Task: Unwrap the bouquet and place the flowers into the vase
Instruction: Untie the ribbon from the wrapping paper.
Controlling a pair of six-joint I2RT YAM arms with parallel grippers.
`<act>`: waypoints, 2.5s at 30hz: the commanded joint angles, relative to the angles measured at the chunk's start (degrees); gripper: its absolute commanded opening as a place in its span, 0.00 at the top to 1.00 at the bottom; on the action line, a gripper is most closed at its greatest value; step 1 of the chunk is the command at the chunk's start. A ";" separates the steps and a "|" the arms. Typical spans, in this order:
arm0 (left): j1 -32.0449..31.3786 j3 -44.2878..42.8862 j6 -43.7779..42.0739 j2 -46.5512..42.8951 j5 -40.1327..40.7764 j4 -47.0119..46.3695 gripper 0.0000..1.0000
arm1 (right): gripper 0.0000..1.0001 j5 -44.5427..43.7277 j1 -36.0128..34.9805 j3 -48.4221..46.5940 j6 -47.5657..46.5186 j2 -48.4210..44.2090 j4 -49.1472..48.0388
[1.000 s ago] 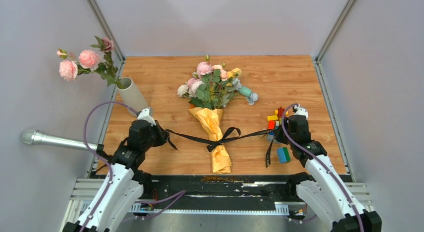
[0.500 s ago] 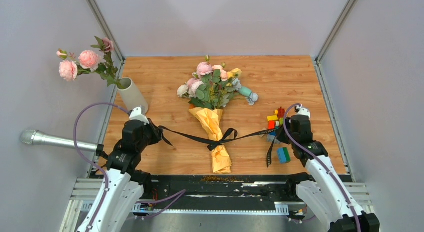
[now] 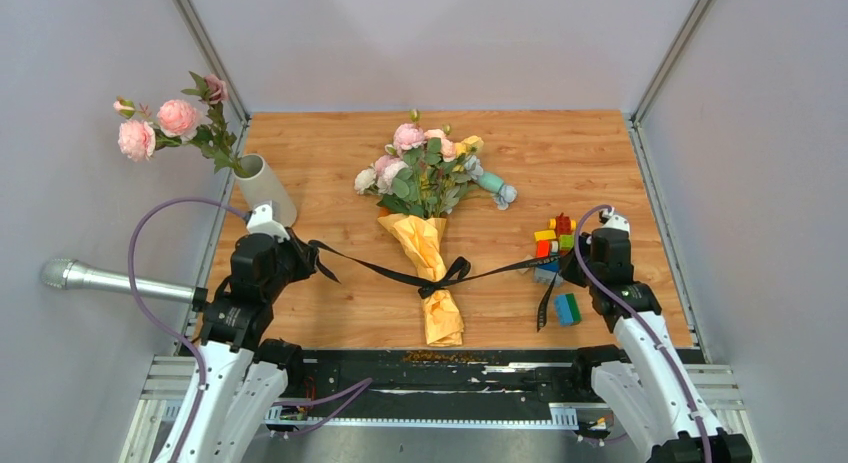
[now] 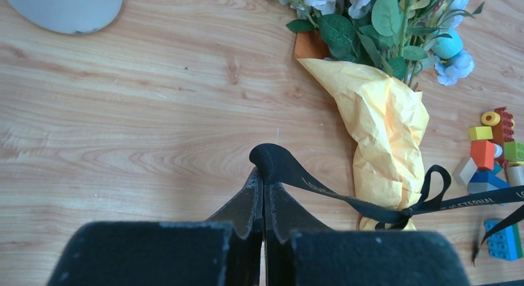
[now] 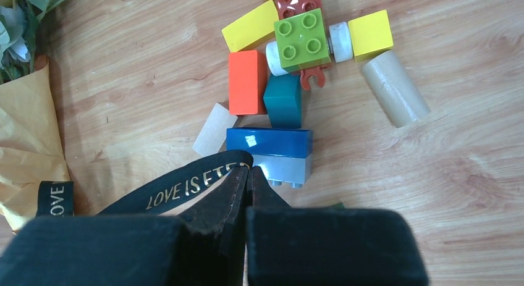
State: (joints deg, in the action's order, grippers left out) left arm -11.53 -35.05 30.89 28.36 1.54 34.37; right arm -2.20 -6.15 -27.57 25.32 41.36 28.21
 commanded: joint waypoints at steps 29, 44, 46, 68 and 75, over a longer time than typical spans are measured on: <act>0.63 -12.51 -10.29 -0.12 10.09 8.56 1.00 | 1.00 -0.32 9.99 -8.75 -3.22 -1.72 5.85; 0.61 -14.76 -16.43 1.96 15.83 6.31 1.00 | 1.00 -3.99 11.98 -10.07 -2.30 0.31 6.35; 0.62 -14.48 -17.12 1.63 16.15 5.94 1.00 | 1.00 -4.20 12.20 -9.97 -2.14 0.53 6.34; 0.63 -9.43 -22.31 1.51 24.42 3.52 1.00 | 1.00 -4.99 13.14 -7.08 -1.14 2.71 4.63; 0.63 -9.12 -21.69 0.29 28.62 4.45 1.00 | 1.00 -5.14 13.53 -6.62 -0.98 2.71 4.33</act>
State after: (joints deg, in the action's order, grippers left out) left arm -11.46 -44.36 9.67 29.67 26.26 39.94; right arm -6.15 6.90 -34.48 22.94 44.18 34.85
